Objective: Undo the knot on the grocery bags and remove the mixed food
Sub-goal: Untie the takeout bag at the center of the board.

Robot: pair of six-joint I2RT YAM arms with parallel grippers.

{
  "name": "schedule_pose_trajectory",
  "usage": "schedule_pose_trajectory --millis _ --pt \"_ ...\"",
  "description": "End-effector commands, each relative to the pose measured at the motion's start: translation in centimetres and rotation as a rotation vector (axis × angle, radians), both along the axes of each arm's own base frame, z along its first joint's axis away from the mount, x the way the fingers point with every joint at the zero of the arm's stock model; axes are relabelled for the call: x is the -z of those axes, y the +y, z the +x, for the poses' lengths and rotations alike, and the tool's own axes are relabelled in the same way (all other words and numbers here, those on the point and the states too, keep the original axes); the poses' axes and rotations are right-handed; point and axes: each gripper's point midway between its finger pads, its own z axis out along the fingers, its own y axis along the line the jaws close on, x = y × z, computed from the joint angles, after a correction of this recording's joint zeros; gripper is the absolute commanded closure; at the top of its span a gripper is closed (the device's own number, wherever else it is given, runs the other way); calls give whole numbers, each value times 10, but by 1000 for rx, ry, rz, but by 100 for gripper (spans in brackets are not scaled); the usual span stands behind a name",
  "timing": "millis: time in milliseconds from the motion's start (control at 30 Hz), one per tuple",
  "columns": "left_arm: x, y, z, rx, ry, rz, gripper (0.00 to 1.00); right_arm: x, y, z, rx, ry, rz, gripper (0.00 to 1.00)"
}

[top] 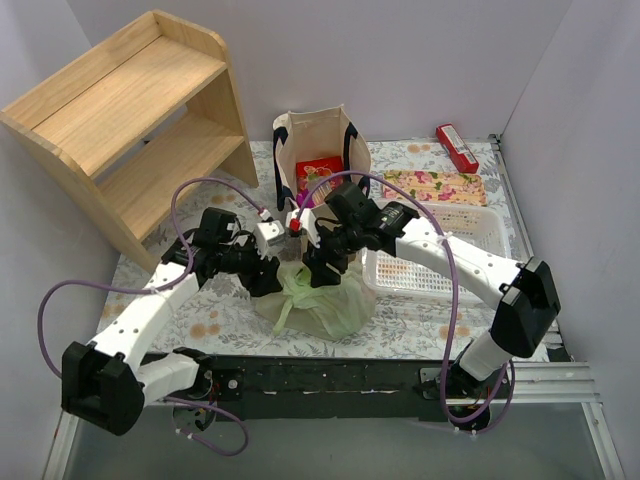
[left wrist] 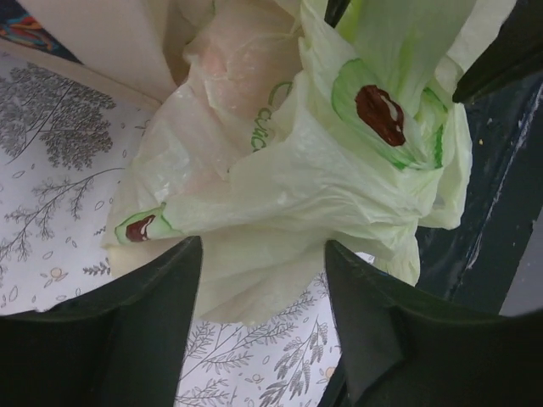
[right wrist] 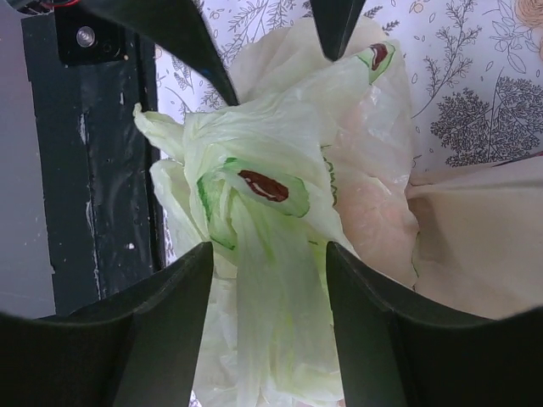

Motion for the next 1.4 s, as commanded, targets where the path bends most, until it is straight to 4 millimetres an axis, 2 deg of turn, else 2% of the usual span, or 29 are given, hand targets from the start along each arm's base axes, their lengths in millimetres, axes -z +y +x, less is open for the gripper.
schedule_pose_trajectory --millis 0,33,67,100,133,167,233,400,433,500,633,667,733,767,800,833,867,900,933,967,1000,1067,1100,1133,1167,1300,1367 --pt "-21 -14 0 79 -4 -68 48 -17 3 -1 -19 -35 44 38" --pt "-17 -13 0 79 7 -60 52 -16 2 -1 -15 -44 39 44" --pt "-13 -10 2 57 10 -39 61 -12 -2 6 21 -68 20 64" --pt "-12 -9 5 38 6 -32 86 -4 -6 8 47 -80 -1 71" --pt "-9 -7 6 13 15 -23 100 -6 -9 13 71 -107 -1 78" --pt "-10 -4 7 -4 2 -16 100 -7 -13 19 94 -131 -8 91" --pt "-9 4 8 -36 -25 14 100 -13 -22 26 136 -138 5 99" --pt "2 27 -2 -111 -62 80 100 -29 -46 34 184 -144 26 99" --pt "5 29 -4 -124 -52 83 100 -36 -50 34 171 -175 33 99" --pt "8 29 -6 -157 -28 69 100 -34 -60 24 146 -166 -5 99" --pt "16 31 -1 -192 2 84 100 -40 -80 17 157 -189 -29 99" --pt "16 31 0 -194 5 86 100 -34 -83 15 158 -185 -36 99" --pt "14 31 3 -187 -15 88 100 -39 -83 14 162 -207 6 99" --pt "11 32 6 -188 -32 91 100 -39 -81 12 172 -199 25 95" --pt "6 31 9 -188 -47 90 100 -34 -82 11 182 -193 27 87" --pt "-10 27 18 -186 -69 76 94 -43 -80 15 198 -222 61 76" --pt "-20 22 20 -164 -70 53 79 -46 -82 21 223 -250 59 57" --pt "-30 19 19 -146 -63 43 58 -51 -83 23 220 -279 71 50" --pt "-39 15 21 -126 -70 31 52 -54 -81 24 211 -297 87 43" --pt "-54 10 25 -106 -89 9 49 -60 -76 26 194 -326 121 31" --pt "-60 1 18 -62 -79 -20 44 -61 -72 28 164 -352 134 27" --pt "-68 -9 11 -5 -77 -47 40 -66 -61 26 112 -348 171 25" --pt "-71 -17 4 38 -67 -66 40 -60 -54 27 104 -317 166 25" --pt "-72 -22 1 57 -58 -75 39 -68 -48 26 86 -302 193 25" --pt "-72 -26 -1 75 -50 -83 39 -67 -44 26 77 -286 199 25" --pt "-57 -35 -6 130 10 -93 39 -43 -24 19 7 -251 154 25" --pt "-52 -35 -8 138 23 -93 40 -38 -20 15 -5 -235 146 26"
